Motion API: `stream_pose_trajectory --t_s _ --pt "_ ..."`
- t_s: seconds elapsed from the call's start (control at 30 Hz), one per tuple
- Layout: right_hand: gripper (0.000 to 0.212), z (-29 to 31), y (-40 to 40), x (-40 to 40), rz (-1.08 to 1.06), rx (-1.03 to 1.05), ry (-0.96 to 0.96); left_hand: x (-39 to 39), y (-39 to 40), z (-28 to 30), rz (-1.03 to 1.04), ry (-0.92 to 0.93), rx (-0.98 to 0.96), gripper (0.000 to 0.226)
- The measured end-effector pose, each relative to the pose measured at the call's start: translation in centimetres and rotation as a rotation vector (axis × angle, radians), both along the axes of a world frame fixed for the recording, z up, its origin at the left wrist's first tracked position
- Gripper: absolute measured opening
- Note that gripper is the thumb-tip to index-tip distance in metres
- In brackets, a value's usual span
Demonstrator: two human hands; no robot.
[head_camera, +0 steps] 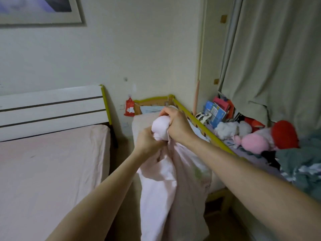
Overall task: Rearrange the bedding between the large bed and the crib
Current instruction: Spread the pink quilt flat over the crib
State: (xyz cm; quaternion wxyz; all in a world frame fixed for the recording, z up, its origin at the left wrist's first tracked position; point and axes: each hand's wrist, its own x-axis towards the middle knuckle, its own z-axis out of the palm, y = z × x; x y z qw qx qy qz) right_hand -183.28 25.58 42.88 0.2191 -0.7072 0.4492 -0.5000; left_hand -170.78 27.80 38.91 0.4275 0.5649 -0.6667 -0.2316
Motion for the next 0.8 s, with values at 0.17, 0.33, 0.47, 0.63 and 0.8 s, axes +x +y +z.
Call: stream_pose_trajectory --t_s 0.17,0.33,0.47,0.63,0.8 --pt "0.079 -2.0 -1.4 -4.8 0.205 0.215 0.15 3.4 -2.7 3.6 0.158 -0.082 -0.178 0.022" --pt "0.042 -11.3 -1.9 -7.5 0.189 0.744 0.532 3.7 -3.3 5.5 0.296 -0.015 -0.269 0.026" --pt "0.021 -12.4 -4.7 -6.3 0.077 0.66 0.293 5.1 -3.6 5.6 0.399 -0.107 -0.244 0.022" --pt "0.029 -5.4 -8.0 -1.0 0.129 0.244 0.013 8.6 -3.2 4.2 0.485 -0.404 -0.087 0.044" --pt "0.031 0.7 -10.2 4.9 0.404 -0.058 0.007 10.7 -3.7 4.4 0.034 -0.163 0.003 0.106"
